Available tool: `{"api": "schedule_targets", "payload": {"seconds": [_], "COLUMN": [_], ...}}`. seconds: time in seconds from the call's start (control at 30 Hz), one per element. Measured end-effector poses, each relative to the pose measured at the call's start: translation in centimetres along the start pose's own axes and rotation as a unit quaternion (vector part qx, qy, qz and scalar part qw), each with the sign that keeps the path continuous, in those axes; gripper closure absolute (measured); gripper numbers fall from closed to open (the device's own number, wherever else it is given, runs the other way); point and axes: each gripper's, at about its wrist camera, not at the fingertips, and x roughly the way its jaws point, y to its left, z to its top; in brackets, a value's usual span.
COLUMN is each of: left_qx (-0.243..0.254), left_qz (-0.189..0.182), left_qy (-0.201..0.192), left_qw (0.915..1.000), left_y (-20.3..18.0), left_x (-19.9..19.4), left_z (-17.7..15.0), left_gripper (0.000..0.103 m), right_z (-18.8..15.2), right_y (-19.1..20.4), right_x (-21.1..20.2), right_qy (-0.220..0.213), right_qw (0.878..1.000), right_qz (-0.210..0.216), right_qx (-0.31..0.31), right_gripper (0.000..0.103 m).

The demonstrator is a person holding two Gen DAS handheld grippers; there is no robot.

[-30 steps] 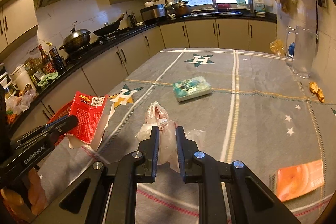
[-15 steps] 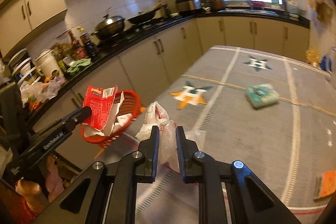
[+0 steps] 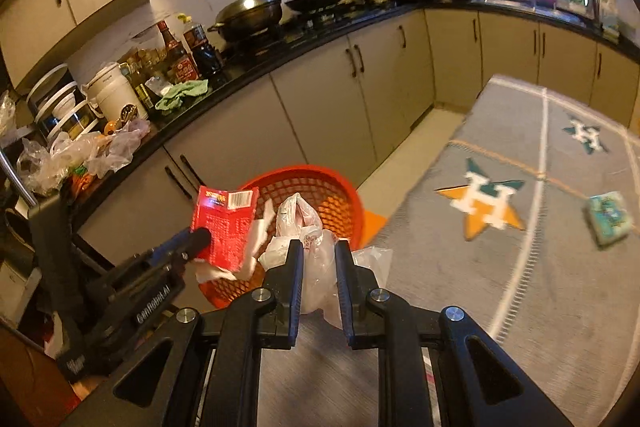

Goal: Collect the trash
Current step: 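Open both tools to drop the packet and bag into the basket, then withdraw both tools from the basket back over the table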

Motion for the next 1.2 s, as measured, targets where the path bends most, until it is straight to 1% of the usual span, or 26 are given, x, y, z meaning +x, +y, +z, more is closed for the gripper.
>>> {"api": "schedule_targets", "payload": {"seconds": [0.13, 0.23, 0.27, 0.3, 0.33, 0.47, 0.57, 0.67, 0.77, 0.9, 1.0, 1.1, 1.17, 1.2], "left_qx": [-0.006, -0.010, -0.012, -0.015, -0.015, -0.017, -0.014, 0.002, 0.018, 0.046, 0.071, 0.100, 0.118, 0.130], "left_qz": [0.003, 0.001, 0.002, 0.002, -0.001, 0.001, -0.005, -0.010, -0.016, -0.027, -0.039, -0.051, -0.059, -0.065], "left_qy": [0.007, 0.013, 0.014, 0.015, 0.017, 0.018, 0.017, 0.012, 0.006, 0.003, 0.002, 0.000, 0.000, 0.001], "left_qw": [1.0000, 0.9999, 0.9998, 0.9998, 0.9997, 0.9997, 0.9998, 0.9999, 0.9997, 0.9986, 0.9967, 0.9937, 0.9912, 0.9894], "left_y": [0.6, 0.9, 0.9, 1.0, 1.1, 1.2, 0.6, -0.8, -2.4, -5.4, -8.2, -11.2, -13.1, -14.4], "left_x": [0.8, 1.2, 1.2, 1.3, 1.4, 1.3, 0.8, -0.1, -1.0, -2.1, -2.9, -3.7, -4.0, -4.1], "left_z": [0.0, 0.1, 0.2, 0.2, 0.1, 0.1, 0.1, 0.0, -0.2, -0.4, -0.8, -1.3, -1.6, -1.8], "left_gripper": [0.087, 0.086, 0.084, 0.083, 0.083, 0.082, 0.082, 0.081, 0.072, 0.071, 0.069, 0.065, 0.063, 0.063], "right_z": [0.8, 1.4, 1.5, 1.5, 1.4, 1.1, 0.7, -0.1, -1.0, -2.3, -3.5, -5.1, -6.4, -7.2], "right_y": [0.6, 0.7, 0.7, 0.6, 0.5, -0.7, -1.7, -2.9, -4.0, -6.0, -7.9, -10.9, -12.9, -14.4], "right_x": [2.6, 4.1, 4.4, 4.6, 4.6, 3.7, 2.2, 0.2, -1.8, -4.7, -7.2, -10.6, -12.8, -14.3], "right_qy": [0.012, 0.020, 0.023, 0.026, 0.026, 0.017, 0.010, -0.001, -0.009, -0.021, -0.031, -0.046, -0.056, -0.062], "right_qw": [1.000, 1.000, 1.000, 0.999, 0.999, 0.999, 0.999, 0.998, 0.998, 0.996, 0.994, 0.990, 0.985, 0.981], "right_qz": [0.002, 0.008, 0.010, 0.015, 0.018, 0.018, 0.018, 0.010, 0.003, -0.005, -0.021, -0.040, -0.068, -0.084], "right_qx": [0.006, 0.013, 0.017, 0.019, 0.021, 0.034, 0.046, 0.056, 0.067, 0.084, 0.099, 0.125, 0.148, 0.166], "right_gripper": [0.085, 0.081, 0.078, 0.072, 0.070, 0.070, 0.070, 0.070, 0.070, 0.070, 0.070, 0.069, 0.068, 0.066]}}
